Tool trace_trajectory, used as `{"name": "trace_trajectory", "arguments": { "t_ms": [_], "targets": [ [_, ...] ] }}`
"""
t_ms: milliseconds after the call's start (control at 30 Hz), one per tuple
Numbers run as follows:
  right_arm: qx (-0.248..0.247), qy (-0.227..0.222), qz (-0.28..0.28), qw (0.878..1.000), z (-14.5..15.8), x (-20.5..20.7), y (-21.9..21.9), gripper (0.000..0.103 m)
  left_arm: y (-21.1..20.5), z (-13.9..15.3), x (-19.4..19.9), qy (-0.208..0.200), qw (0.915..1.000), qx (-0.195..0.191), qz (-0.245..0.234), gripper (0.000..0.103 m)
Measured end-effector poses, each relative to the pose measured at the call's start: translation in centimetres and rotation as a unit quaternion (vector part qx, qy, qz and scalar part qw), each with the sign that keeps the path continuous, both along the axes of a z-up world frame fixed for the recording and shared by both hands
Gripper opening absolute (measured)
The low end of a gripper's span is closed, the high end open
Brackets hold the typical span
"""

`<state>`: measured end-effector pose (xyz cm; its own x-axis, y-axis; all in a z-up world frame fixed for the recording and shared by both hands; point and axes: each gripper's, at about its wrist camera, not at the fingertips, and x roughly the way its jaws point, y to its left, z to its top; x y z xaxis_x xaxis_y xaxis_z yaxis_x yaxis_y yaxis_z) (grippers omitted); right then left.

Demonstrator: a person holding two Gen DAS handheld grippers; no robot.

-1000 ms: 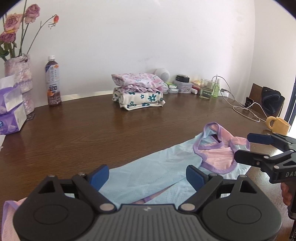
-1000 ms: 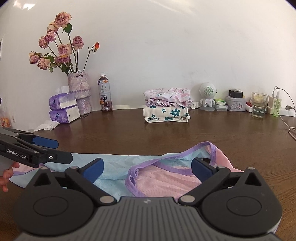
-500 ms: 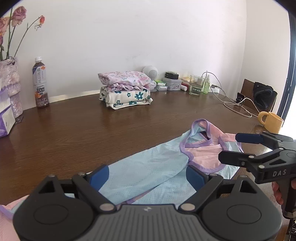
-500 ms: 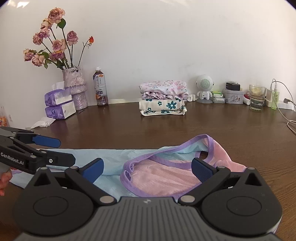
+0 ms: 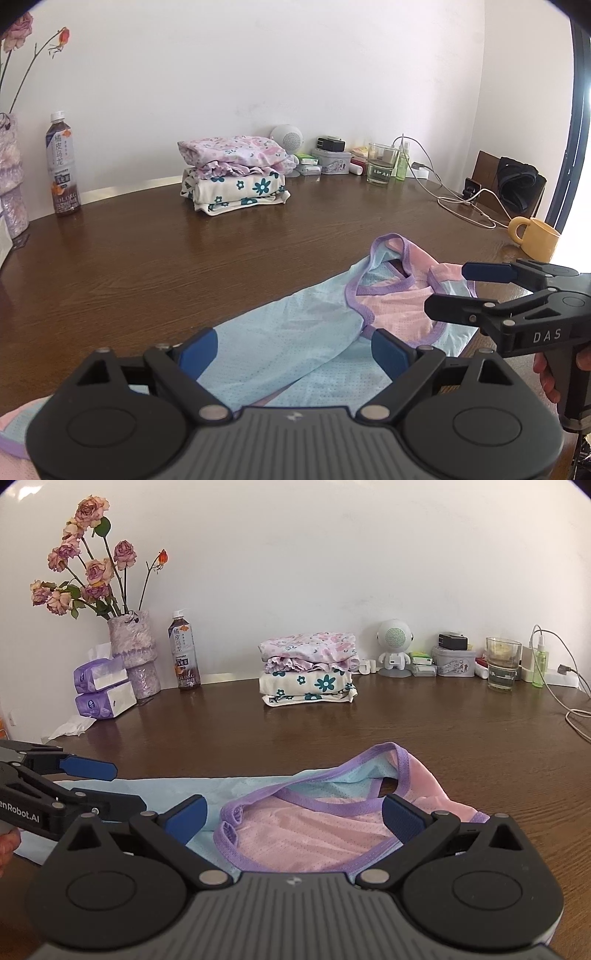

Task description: Fold clothes

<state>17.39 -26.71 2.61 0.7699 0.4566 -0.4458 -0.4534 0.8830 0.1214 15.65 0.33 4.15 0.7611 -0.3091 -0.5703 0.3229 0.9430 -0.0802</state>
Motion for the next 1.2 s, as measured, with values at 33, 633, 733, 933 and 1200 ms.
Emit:
{"name": "trace_trajectory", "arguments": {
  "t_ms": [33,633,733,933,1200],
  "targets": [
    [0.001,0.0,0.0,1.0,0.0,0.1,-0.1,0.103,-0.1,0.0,0.1,0.001,1.0,0.0,0.0,0.09],
    [0.03,0.022,-0.019,0.999,-0.9,1.9,-2.4,0.103,-2.6,-0.4,2.1,0.013,0.9997,-0.001,-0.02,0.09],
    [0.036,0.027,-0.026,0.999,-1.1,2.2,-2.8,0.103,-2.9,-0.5,2.3,0.016,0.9996,-0.002,-0.023,0.09],
    [0.033,0.034,-0.024,0.999,-1.3,2.6,-3.0,0.103,-3.3,-0.5,3.0,0.02,0.9994,-0.006,-0.026,0.09],
    [0.012,0.03,-0.02,0.999,-1.2,3.0,-2.7,0.103,-3.6,-0.6,3.6,0.022,0.9994,-0.003,-0.028,0.09]
  ]
}}
